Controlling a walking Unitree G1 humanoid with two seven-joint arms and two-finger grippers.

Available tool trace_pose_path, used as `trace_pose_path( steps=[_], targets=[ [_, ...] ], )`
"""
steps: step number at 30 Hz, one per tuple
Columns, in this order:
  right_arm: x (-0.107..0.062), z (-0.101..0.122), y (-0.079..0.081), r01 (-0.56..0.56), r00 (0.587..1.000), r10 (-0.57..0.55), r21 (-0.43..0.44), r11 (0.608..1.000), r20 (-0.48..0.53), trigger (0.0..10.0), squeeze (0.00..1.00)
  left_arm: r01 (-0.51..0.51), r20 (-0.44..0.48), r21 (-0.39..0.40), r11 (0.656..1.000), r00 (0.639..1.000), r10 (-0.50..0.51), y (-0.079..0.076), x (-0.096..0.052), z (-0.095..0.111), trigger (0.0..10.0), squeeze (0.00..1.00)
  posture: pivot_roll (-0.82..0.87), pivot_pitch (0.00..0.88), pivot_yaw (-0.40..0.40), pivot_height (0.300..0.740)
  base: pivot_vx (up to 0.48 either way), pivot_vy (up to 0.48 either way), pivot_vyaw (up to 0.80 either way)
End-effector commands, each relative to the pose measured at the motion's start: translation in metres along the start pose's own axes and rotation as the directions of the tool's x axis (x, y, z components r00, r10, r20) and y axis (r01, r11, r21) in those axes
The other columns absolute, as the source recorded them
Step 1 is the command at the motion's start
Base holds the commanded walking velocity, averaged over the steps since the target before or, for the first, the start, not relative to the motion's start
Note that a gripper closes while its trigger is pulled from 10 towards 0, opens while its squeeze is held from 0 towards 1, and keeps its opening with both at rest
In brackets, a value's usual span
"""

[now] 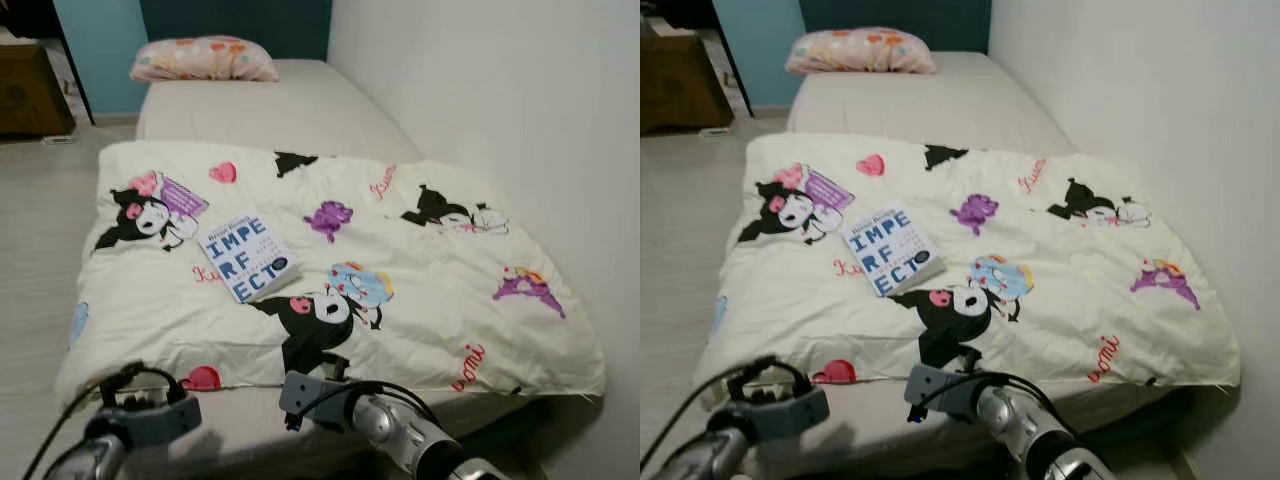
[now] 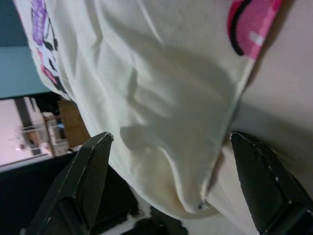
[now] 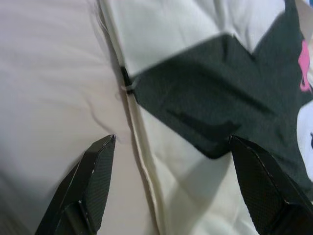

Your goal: Clean up the room

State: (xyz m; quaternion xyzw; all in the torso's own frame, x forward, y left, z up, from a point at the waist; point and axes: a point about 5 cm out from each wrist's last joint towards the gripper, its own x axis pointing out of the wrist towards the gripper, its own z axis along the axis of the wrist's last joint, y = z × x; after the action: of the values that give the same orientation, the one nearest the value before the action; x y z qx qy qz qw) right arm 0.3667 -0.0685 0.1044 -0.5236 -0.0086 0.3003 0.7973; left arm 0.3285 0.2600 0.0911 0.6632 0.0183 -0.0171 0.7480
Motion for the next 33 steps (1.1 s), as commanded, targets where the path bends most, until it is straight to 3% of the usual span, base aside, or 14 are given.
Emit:
trace_pose_path(
  steps=[1, 3, 12, 15, 25, 32, 33],
  targets=[
    [0.000, -0.004, 0.007, -0.014, 1.000, 0.012, -0.062, 0.998, -0.026, 10.0, 0.00, 0.046, -0.022, 0.083, 0.995, 0.999, -0.044, -0.011, -0.007, -0.010, 10.0, 0.00, -0.02, 0.482, -0.105, 0.568, 0.000, 0.000, 0.00],
    [0.002, 0.000, 0.002, 0.018, 1.000, -0.021, -0.153, 0.988, -0.021, 10.0, 0.00, 0.052, -0.031, 0.176, 0.983, 0.998, -0.047, -0.010, -0.003, -0.012, 10.0, 0.00, -0.02, 0.486, -0.102, 0.568, 0.000, 0.000, 0.00],
    [0.006, 0.009, -0.005, 0.070, 0.997, -0.071, -0.284, 0.956, 0.005, 10.0, 0.00, 0.064, -0.039, 0.265, 0.962, 0.998, -0.055, -0.008, 0.002, -0.011, 10.0, 0.00, -0.03, 0.503, -0.099, 0.568, 0.000, 0.000, 0.00],
    [0.008, 0.014, -0.019, 0.148, 0.988, -0.152, -0.358, 0.922, 0.017, 10.0, 0.00, 0.016, -0.042, 0.316, 0.949, 0.999, -0.003, 0.007, 0.012, -0.011, 10.0, 0.00, -0.04, 0.510, -0.097, 0.568, 0.000, 0.000, 0.00],
    [0.009, 0.015, -0.035, 0.213, 0.974, -0.226, -0.415, 0.885, 0.018, 10.0, 0.00, -0.038, -0.054, 0.343, 0.939, 0.997, 0.060, 0.027, 0.022, -0.013, 10.0, 0.00, -0.03, 0.519, -0.096, 0.568, 0.000, 0.000, 0.00],
    [0.007, 0.008, -0.014, 0.097, 0.994, -0.111, -0.374, 0.922, -0.016, 10.0, 0.00, 0.004, -0.064, 0.316, 0.949, 0.998, 0.017, 0.019, 0.018, -0.014, 10.0, 0.00, -0.03, 0.510, -0.091, 0.568, 0.000, 0.000, 0.00],
    [0.007, 0.007, -0.010, 0.081, 0.995, -0.095, -0.370, 0.925, -0.021, 6.4, 0.00, 0.016, -0.066, 0.310, 0.950, 0.998, 0.005, 0.016, 0.017, -0.015, 3.9, 0.00, -0.03, 0.510, -0.091, 0.568, 0.000, 0.000, 0.00]
  ],
)
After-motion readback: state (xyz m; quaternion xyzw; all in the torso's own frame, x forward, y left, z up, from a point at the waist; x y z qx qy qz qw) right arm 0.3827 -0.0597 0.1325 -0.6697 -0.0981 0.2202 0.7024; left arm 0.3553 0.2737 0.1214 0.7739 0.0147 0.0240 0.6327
